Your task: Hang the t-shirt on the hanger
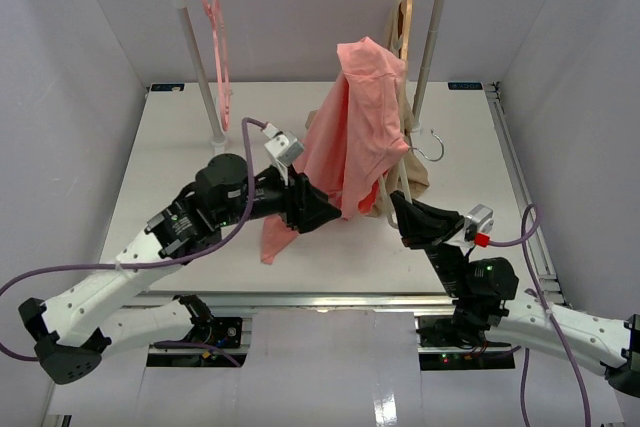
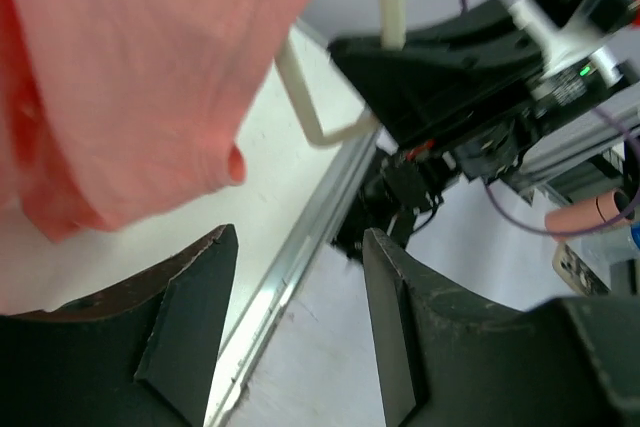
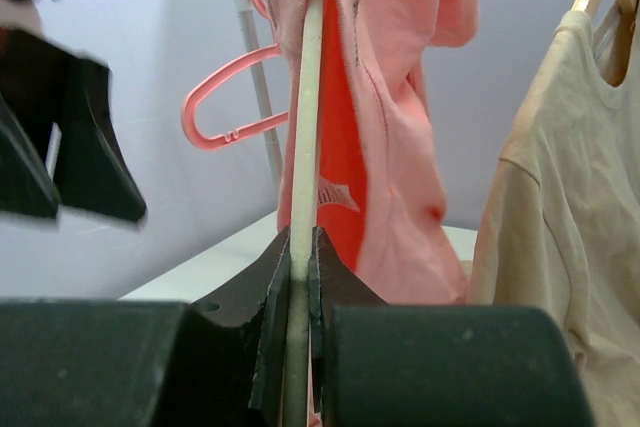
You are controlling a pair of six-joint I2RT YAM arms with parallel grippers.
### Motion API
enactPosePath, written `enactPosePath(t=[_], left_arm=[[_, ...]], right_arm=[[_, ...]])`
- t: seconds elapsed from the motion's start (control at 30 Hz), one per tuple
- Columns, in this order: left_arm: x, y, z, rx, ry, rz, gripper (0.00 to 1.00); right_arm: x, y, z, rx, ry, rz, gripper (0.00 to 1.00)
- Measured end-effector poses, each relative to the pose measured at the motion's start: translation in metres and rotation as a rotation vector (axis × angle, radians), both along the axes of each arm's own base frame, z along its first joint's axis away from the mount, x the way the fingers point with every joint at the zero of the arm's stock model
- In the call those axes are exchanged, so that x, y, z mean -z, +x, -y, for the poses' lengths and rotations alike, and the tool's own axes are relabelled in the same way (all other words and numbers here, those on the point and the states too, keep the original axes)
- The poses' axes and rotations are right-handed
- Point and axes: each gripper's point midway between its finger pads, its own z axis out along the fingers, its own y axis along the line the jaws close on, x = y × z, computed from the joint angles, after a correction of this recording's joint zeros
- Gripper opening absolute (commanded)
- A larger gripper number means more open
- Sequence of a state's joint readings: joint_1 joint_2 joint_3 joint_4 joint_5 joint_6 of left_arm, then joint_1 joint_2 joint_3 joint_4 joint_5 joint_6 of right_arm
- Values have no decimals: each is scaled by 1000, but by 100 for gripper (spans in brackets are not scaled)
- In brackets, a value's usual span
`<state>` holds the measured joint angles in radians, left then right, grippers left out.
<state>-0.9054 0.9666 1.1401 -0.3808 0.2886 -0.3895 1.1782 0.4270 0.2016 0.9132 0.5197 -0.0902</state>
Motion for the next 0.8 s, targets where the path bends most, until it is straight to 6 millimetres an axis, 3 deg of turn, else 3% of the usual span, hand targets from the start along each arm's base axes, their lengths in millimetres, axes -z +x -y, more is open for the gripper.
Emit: enactPosePath(t=[0.23, 0.37, 0.47, 0.63, 0.8], left_arm=[[-79, 5, -45, -108, -19, 328, 61], [-109, 7, -58, -116, 29, 522, 61], [-121, 10, -59, -91, 93, 644, 62], [-109, 22, -43, 8, 244, 760, 63], [-61, 30, -23, 162, 397, 746, 65]], right_arm=[[32, -15, -8, -105, -130, -45, 8], [46, -24, -13, -162, -190, -52, 8], [58, -29, -21, -205, -242, -64, 8], [89, -39, -44, -307, -381, -122, 8], [110, -48, -56, -383, -468, -160, 8]])
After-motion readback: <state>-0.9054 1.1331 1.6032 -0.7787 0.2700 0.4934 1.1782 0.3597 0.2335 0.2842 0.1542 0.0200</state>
